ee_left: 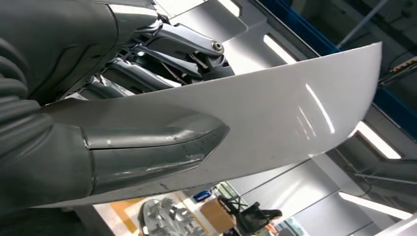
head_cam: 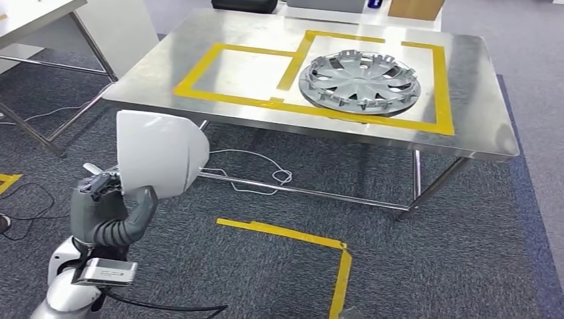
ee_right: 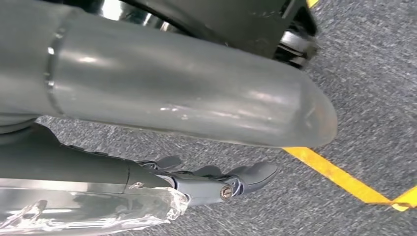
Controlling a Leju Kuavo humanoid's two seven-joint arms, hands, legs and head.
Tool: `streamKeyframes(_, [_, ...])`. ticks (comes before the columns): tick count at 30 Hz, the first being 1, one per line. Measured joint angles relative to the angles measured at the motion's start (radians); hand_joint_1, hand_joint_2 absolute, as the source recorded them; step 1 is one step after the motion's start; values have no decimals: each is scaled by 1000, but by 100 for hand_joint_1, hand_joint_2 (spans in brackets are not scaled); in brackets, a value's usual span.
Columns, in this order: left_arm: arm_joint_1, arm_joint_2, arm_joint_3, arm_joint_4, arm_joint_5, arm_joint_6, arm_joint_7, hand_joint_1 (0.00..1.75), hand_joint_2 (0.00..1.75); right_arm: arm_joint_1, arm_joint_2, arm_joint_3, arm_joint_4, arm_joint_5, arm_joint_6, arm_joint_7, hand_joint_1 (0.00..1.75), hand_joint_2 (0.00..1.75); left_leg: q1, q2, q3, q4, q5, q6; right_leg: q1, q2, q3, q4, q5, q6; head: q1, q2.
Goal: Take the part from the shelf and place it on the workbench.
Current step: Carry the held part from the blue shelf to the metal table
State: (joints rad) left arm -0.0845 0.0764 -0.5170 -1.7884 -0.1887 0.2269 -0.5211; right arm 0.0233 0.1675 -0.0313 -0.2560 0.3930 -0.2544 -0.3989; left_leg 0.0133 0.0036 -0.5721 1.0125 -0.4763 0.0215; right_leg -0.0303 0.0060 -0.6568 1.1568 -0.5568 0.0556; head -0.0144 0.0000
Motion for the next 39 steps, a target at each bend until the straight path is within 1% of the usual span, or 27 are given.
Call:
streamKeyframes(2, [2,0,0,0,-3,1,0,175,175,1,0,0,0,0,0,0,0,0,-8,1,-2,0,1,7,5,0,-57,121,-45,-4,1,0])
streamKeyframes(3, [3,0,0,0,-5,2,0,175,175,2,0,0,0,0,0,0,0,0,-12,0,-2,0,1,10,8,0,-67,140,-43,-8,1,0])
streamKeyframes(4, [3,0,0,0,-7,3,0,175,175,2,0,0,0,0,0,0,0,0,-17,0,-2,0,1,11,12,0,-58,123,-25,-13,2,0])
streamKeyframes(6, [4,0,0,0,-11,4,-1,175,175,1,-1,0,1,0,0,0,0,0,-23,0,-1,1,1,12,22,-1,2,6,35,-31,2,0])
streamKeyframes(7, [3,0,0,0,-11,5,-2,175,175,-1,-1,0,1,0,0,0,0,0,-28,0,-1,3,0,10,26,-3,36,-58,55,-39,2,0])
streamKeyframes(9, [3,0,0,0,-12,6,-2,175,175,-3,-2,0,1,0,0,-1,0,0,-32,0,-5,5,-1,5,31,-6,73,-126,67,-48,1,0])
streamKeyframes(11, [3,0,0,0,-12,7,-3,175,175,-2,-2,0,1,-1,0,-2,0,0,-33,1,-7,6,0,-2,31,-5,79,-138,69,-50,1,0])
streamKeyframes(13, [2,0,0,0,-12,8,-4,175,175,0,-2,0,1,-1,0,-2,0,0,-30,0,-14,25,-19,-14,27,-6,83,-147,75,-56,-2,0])
streamKeyframes(14, [2,0,0,0,-12,9,-4,175,175,-1,-2,0,1,-1,0,-2,0,0,-27,-1,-28,58,-42,-21,24,-6,85,-151,78,-59,-4,0])
streamKeyframes(16, [4,0,0,0,-12,10,-6,175,175,-3,-2,1,1,-1,0,-2,0,0,-18,-2,-78,169,-101,-36,23,-6,85,-152,79,-61,-8,0])
streamKeyframes(17, [5,0,0,0,-13,10,-6,175,175,-2,-2,1,2,-1,0,-2,0,0,-13,-2,-103,222,-120,-41,22,-6,85,-152,79,-61,-7,0])
streamKeyframes(18, [7,0,0,0,-13,11,-6,175,175,-2,-2,0,2,-2,0,-2,0,0,-8,-2,-118,251,-121,-46,22,-6,85,-151,79,-61,-7,0])
streamKeyframes(19, [7,1,0,0,-13,11,-7,175,175,-1,-3,0,2,-2,0,-2,0,0,-4,-1,-117,247,-105,-50,21,-5,85,-151,79,-60,-7,0])
streamKeyframes(22, [7,1,0,0,-13,12,-8,175,175,-2,-3,1,3,-1,0,-2,0,0,6,-1,-52,113,-14,-56,17,-3,88,-150,77,-55,-7,0])
streamKeyframes(23, [7,1,0,0,-13,13,-8,175,175,-2,-3,1,3,-1,0,-2,0,0,7,-1,-38,85,2,-56,16,-2,89,-150,76,-54,-8,0])
streamKeyframes(25, [6,1,0,0,-13,13,-8,175,175,-2,-3,1,3,-1,0,-2,0,0,7,-1,-29,67,9,-56,16,-2,89,-150,76,-53,-8,0])
streamKeyframes(26, [6,1,0,0,-13,13,-8,175,175,-2,-3,1,3,-1,0,-2,0,0,6,-2,-22,53,8,-56,18,-1,89,-149,75,-50,-8,0])
streamKeyframes(27, [6,1,0,0,-13,13,-8,175,175,-2,-3,1,3,-1,0,-2,0,0,4,-2,-16,36,6,-49,18,-1,87,-149,76,-43,-7,0])
streamKeyframes(29, [5,-1,0,0,-15,15,-9,175,175,-3,-3,1,3,-1,0,-2,0,0,0,-2,-5,5,4,-24,17,0,72,-131,63,-22,-4,0])
streamKeyframes(30, [4,-1,0,0,-16,17,-10,175,175,-3,-3,1,3,-1,0,-2,0,0,-1,-1,-6,-1,6,-10,15,-1,54,-99,44,-14,-1,0])
streamKeyframes(31, [4,-2,0,0,-17,17,-11,175,175,-3,-3,1,3,-1,0,-2,0,0,-1,-1,-5,-3,8,-2,14,-2,28,-44,14,-10,1,0])
streamKeyframes(33, [4,-2,0,0,-18,18,-11,175,175,-2,-3,1,4,-2,0,-2,0,0,-5,0,-6,-3,8,4,15,-2,-34,85,-41,-9,5,0])
streamKeyframes(34, [5,-2,0,0,-18,18,-11,175,175,-1,-3,1,4,-2,0,-2,0,0,-7,0,-6,-3,8,5,15,-2,-53,124,-48,-10,5,0])
streamKeyframes(35, [5,-2,0,0,-18,18,-11,175,175,0,-3,1,5,-2,0,-2,0,0,-9,-1,-6,-3,9,6,16,-2,-56,127,-37,-12,6,0])
streamKeyframes(36, [5,-2,0,0,-18,19,-11,175,175,0,-3,1,5,-2,0,-2,0,0,-11,-1,-5,-3,9,6,18,-2,-39,90,-10,-16,6,0])
streamKeyframes(38, [5,-2,0,0,-18,20,-11,175,175,-2,-3,1,5,-2,0,-2,0,0,-16,-1,-4,-2,7,4,22,-3,27,-43,50,-28,6,0])
streamKeyframes(39, [5,-2,0,0,-18,21,-11,175,175,-4,-3,1,5,-2,0,-2,0,0,-18,-1,-5,0,6,1,24,-4,56,-98,67,-32,5,0])
